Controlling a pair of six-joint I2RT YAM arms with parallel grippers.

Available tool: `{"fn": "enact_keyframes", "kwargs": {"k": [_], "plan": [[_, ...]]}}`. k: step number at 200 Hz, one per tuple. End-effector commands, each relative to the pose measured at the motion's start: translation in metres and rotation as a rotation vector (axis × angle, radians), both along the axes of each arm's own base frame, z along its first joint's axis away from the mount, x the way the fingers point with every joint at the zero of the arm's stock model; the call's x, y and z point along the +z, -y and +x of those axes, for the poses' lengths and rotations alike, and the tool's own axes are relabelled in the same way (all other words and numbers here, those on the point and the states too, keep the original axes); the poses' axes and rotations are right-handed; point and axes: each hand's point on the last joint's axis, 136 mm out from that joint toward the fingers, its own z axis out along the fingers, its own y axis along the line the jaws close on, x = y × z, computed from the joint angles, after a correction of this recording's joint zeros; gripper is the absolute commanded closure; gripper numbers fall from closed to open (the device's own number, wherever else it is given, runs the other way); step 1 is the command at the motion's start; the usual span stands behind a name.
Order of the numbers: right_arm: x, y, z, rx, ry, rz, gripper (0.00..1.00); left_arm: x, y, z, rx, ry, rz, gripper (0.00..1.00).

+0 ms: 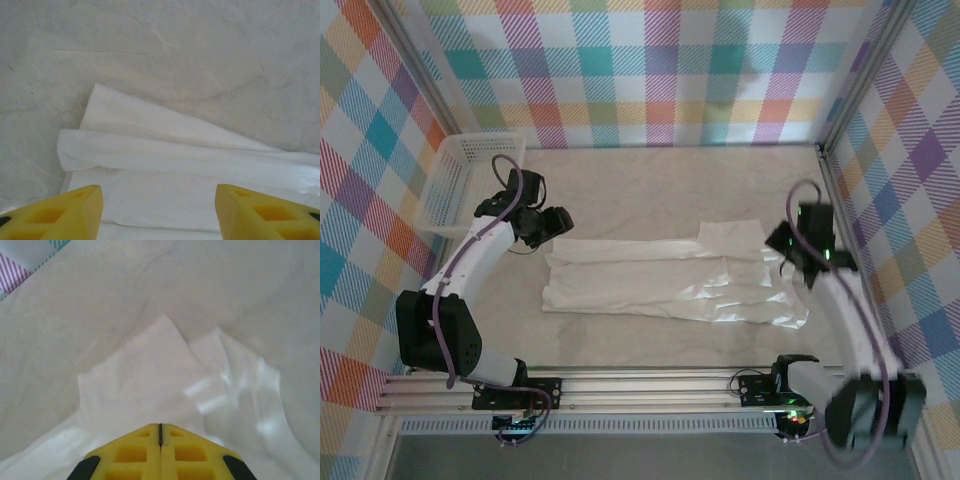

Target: Fold the inside-out t-shirt

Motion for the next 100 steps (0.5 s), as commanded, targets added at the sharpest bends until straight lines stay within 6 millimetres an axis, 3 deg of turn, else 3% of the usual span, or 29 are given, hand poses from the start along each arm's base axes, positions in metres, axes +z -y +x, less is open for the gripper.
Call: {"fn": "enact_keyframes", "kwargs": {"k": [1,17,36,71,100], "plan": [[-0.045,-0.004,-0.029,-0.062,-0.064,0.079,0.97,0.002,0.005,0.002,-0.031,-0.006,0.0,0.39],[-0.037,-0.018,-0.014,0.037,-0.091,0.089,0.74,0.0,0.01,0.004,-0.043,-0.002,-0.015,0.39],[-0.037,-0.034,0.016,0.146,-0.169,0.052,0.6,0.002,0.021,0.004,-0.085,0.002,-0.053,0.38],[-0.063,-0.059,0.083,0.253,-0.332,-0.004,0.54,0.014,0.054,-0.008,-0.226,0.052,-0.13,0.33],[-0.089,-0.08,0.129,0.301,-0.411,-0.115,0.47,0.011,0.06,-0.02,-0.252,0.044,-0.123,0.31]]}}
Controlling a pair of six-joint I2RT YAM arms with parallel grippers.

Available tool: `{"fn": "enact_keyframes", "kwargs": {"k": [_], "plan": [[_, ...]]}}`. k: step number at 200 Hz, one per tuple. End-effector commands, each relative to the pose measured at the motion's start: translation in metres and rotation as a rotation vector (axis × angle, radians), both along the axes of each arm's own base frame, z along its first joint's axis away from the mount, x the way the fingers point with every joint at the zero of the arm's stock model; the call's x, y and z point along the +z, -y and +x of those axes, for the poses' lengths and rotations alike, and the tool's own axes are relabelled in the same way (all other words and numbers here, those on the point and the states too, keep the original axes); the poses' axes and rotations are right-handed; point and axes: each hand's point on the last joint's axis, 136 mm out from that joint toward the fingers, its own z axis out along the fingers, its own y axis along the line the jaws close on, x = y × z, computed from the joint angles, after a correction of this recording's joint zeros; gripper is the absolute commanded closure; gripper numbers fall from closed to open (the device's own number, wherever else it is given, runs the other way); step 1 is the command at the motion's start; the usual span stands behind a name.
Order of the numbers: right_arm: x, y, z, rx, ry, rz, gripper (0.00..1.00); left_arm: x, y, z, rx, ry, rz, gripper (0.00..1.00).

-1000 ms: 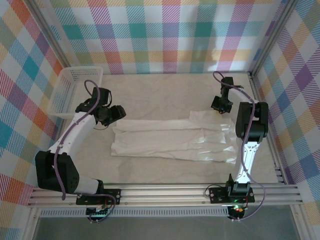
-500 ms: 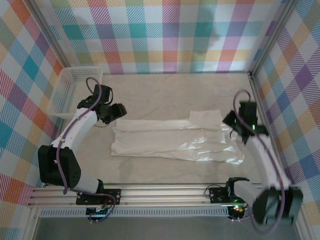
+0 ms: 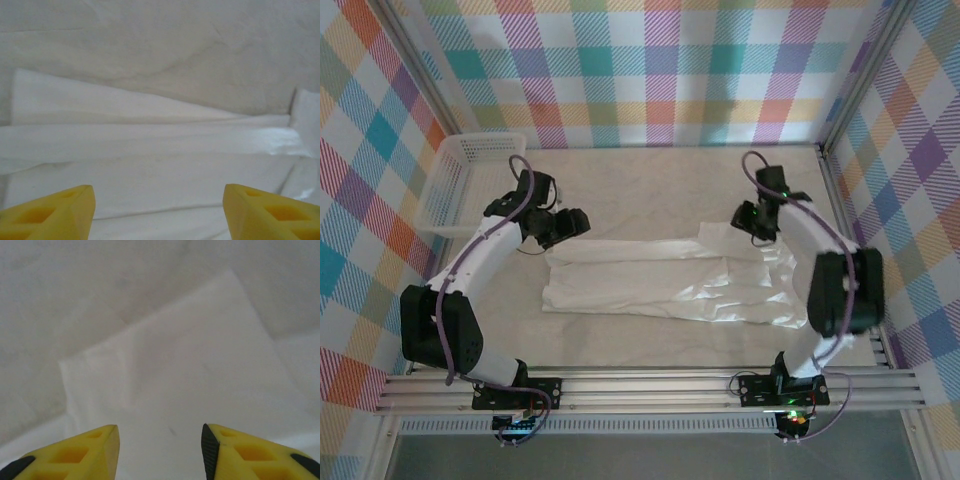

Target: Fold the inside-out t-shirt

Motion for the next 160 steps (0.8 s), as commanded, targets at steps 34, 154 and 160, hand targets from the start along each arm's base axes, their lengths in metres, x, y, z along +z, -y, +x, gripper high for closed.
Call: {"fn": "enact_keyframes", "kwargs": {"k": [34,154,160], "plan": [[-0.053,-0.009,0.037,0.04,-0.134,-0.189,0.44,0.012,0.007,-0.018,-0.065,0.038,-0.009,0.3],[-0.008,0.017,-0.104,-0.211,0.006,-0.095,1.0,0.01,0.004,-0.013,-0.043,0.046,0.006,0.3],[-0.016,0.018,-0.127,-0.243,0.0,-0.074,1.0,0.009,0.005,-0.013,-0.042,0.045,0.004,0.3]]}}
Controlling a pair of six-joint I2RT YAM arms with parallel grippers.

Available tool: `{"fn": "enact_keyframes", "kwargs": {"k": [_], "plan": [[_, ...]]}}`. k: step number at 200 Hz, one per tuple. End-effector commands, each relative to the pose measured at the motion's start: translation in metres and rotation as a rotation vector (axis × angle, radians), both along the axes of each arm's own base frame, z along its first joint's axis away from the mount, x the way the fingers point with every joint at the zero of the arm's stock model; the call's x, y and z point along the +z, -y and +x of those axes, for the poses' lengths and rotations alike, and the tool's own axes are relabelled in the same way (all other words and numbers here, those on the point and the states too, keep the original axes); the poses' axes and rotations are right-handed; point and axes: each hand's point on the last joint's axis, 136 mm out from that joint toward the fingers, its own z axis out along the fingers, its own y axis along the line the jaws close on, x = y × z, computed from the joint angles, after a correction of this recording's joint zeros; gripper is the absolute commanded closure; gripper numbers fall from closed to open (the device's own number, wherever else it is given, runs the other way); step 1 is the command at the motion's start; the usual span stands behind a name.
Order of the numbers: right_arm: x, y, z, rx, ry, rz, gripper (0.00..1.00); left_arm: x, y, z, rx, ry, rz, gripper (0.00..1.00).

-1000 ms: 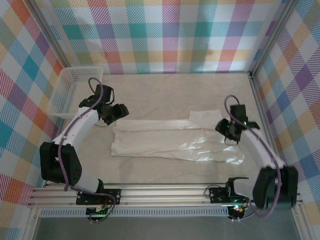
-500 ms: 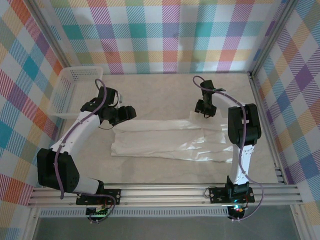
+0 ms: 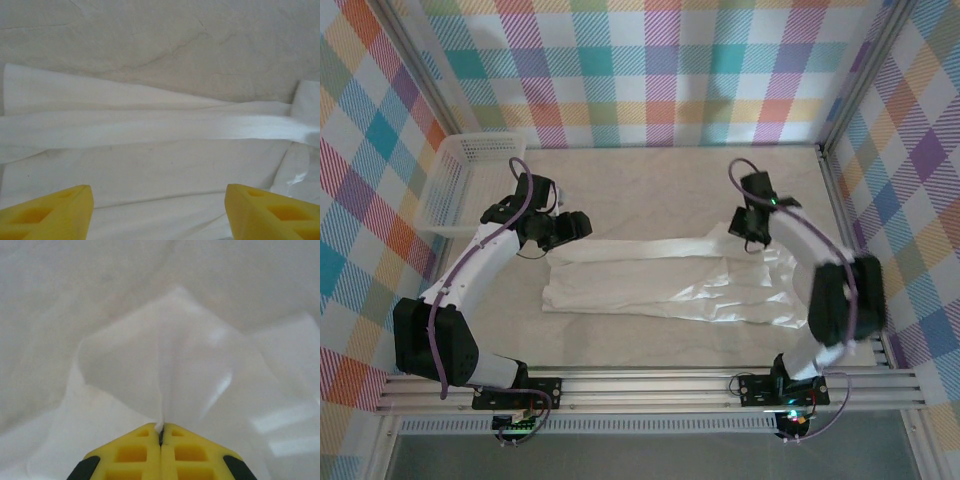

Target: Fold the inside-out t-shirt

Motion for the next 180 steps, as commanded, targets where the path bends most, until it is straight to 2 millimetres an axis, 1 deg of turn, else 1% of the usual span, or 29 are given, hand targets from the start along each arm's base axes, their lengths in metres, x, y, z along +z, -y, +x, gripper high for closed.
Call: {"fn": "enact_keyframes", "kwargs": {"k": [1,4,9,13,18,26,34,44,57,66,82,97,107,123,138,160,170,180], "plan": [[-0.031,0.01,-0.08,-0.172,-0.044,0.06,1.0,-0.002,0.002,-0.003,-0.013,0.01,0.002,0.3],[-0.035,0.009,-0.09,-0.184,-0.044,0.076,0.97,-0.003,0.002,-0.002,-0.012,0.009,0.001,0.3],[-0.04,0.006,-0.103,-0.191,-0.041,0.106,0.87,-0.004,0.002,-0.002,-0.011,0.009,0.001,0.3],[-0.042,0.004,-0.112,-0.19,-0.038,0.131,0.76,-0.006,0.003,-0.003,-0.011,0.005,0.0,0.3],[-0.042,0.003,-0.121,-0.188,-0.037,0.158,0.67,-0.007,0.002,-0.002,-0.007,0.003,-0.001,0.3],[-0.033,0.006,-0.13,-0.199,-0.017,0.165,0.58,-0.008,0.003,-0.003,-0.009,-0.001,-0.004,0.3],[-0.017,0.011,-0.129,-0.192,0.033,0.152,0.53,-0.009,0.004,-0.003,-0.013,-0.005,-0.009,0.3],[0.008,0.014,-0.119,-0.158,0.121,0.131,0.5,-0.008,0.005,-0.003,-0.016,-0.003,-0.016,0.3],[0.032,0.011,-0.099,-0.094,0.179,0.09,0.48,-0.007,0.007,-0.002,-0.02,0.002,-0.022,0.3],[0.039,0.006,-0.083,-0.046,0.165,0.052,0.47,-0.007,0.007,-0.002,-0.022,0.002,-0.021,0.3],[0.04,-0.004,-0.052,0.033,0.091,-0.02,0.45,-0.006,0.008,-0.002,-0.025,0.002,-0.026,0.29],[0.034,-0.012,-0.023,0.095,0.028,-0.077,0.44,-0.006,0.008,-0.006,-0.027,0.001,-0.026,0.29],[0.024,-0.013,-0.005,0.125,-0.001,-0.13,0.43,-0.006,0.007,-0.008,-0.023,0.003,-0.025,0.29],[0.005,-0.016,0.013,0.169,-0.07,-0.183,0.42,-0.005,0.005,-0.011,-0.019,0.006,-0.02,0.29],[-0.015,-0.022,0.019,0.201,-0.135,-0.184,0.43,-0.005,0.003,-0.012,-0.017,0.006,-0.015,0.29],[-0.045,-0.029,0.02,0.221,-0.22,-0.167,0.44,-0.009,0.003,-0.011,-0.012,0.002,-0.014,0.29],[-0.055,-0.032,0.019,0.222,-0.255,-0.151,0.47,-0.012,0.004,-0.011,-0.014,-0.008,-0.017,0.29],[-0.062,-0.033,0.017,0.216,-0.276,-0.143,0.53,-0.014,0.005,-0.011,-0.016,-0.017,-0.017,0.29]]}}
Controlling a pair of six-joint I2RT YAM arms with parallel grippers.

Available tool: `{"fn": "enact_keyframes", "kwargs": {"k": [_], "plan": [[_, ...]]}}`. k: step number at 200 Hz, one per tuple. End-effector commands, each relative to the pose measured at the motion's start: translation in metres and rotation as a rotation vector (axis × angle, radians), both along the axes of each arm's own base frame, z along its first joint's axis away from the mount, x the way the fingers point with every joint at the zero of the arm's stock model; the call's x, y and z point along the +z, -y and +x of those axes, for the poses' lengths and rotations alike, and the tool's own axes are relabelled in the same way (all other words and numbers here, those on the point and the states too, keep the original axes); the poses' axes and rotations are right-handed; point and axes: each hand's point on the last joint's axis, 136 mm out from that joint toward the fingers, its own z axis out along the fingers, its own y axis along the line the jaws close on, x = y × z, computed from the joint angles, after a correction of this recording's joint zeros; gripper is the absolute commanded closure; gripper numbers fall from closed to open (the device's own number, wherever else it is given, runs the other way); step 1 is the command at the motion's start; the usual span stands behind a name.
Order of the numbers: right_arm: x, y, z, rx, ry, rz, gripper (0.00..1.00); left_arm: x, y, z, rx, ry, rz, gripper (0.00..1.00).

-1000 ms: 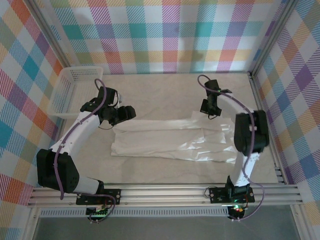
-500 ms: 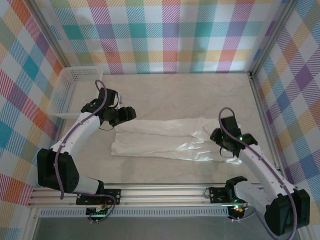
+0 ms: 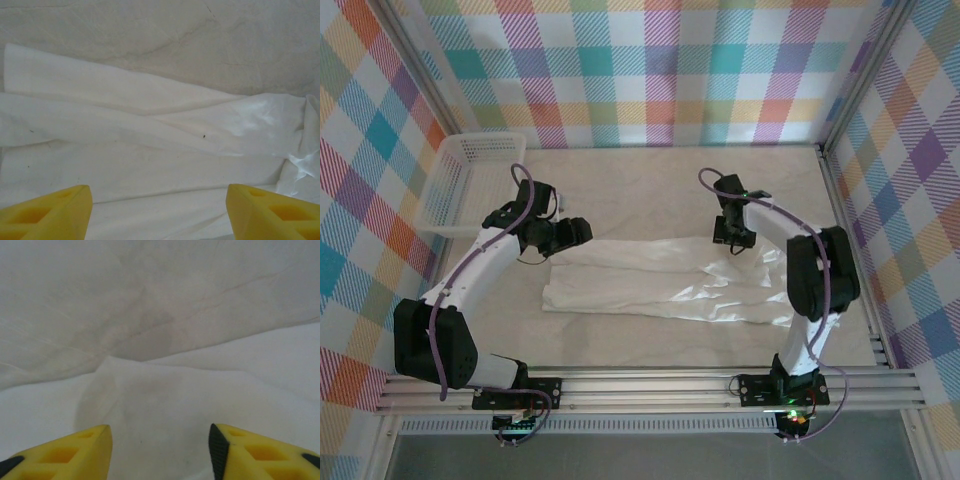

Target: Fold the inside-out t-shirt

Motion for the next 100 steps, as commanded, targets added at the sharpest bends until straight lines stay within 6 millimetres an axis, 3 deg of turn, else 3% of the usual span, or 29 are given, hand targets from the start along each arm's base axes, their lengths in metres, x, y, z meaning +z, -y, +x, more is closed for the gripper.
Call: {"fn": "enact_keyframes", "kwargs": {"k": [1,26,47,76,100], "plan": [[-0.005,-0.004,-0.004,0.022,-0.06,0.012,0.54,0.001,0.005,-0.002,-0.012,0.005,-0.012,0.29],[-0.001,0.01,-0.005,-0.011,-0.04,-0.054,0.8,0.0,0.004,-0.002,-0.01,0.004,-0.004,0.29],[0.015,0.014,-0.006,-0.018,0.003,-0.061,0.92,-0.002,0.005,-0.001,-0.012,0.0,-0.007,0.29],[0.029,0.024,-0.02,-0.048,0.031,-0.075,0.95,-0.004,0.007,0.001,-0.014,-0.004,-0.013,0.29],[0.026,0.039,-0.056,-0.139,0.04,-0.065,0.97,-0.006,0.007,0.002,-0.017,-0.009,-0.012,0.29]]}}
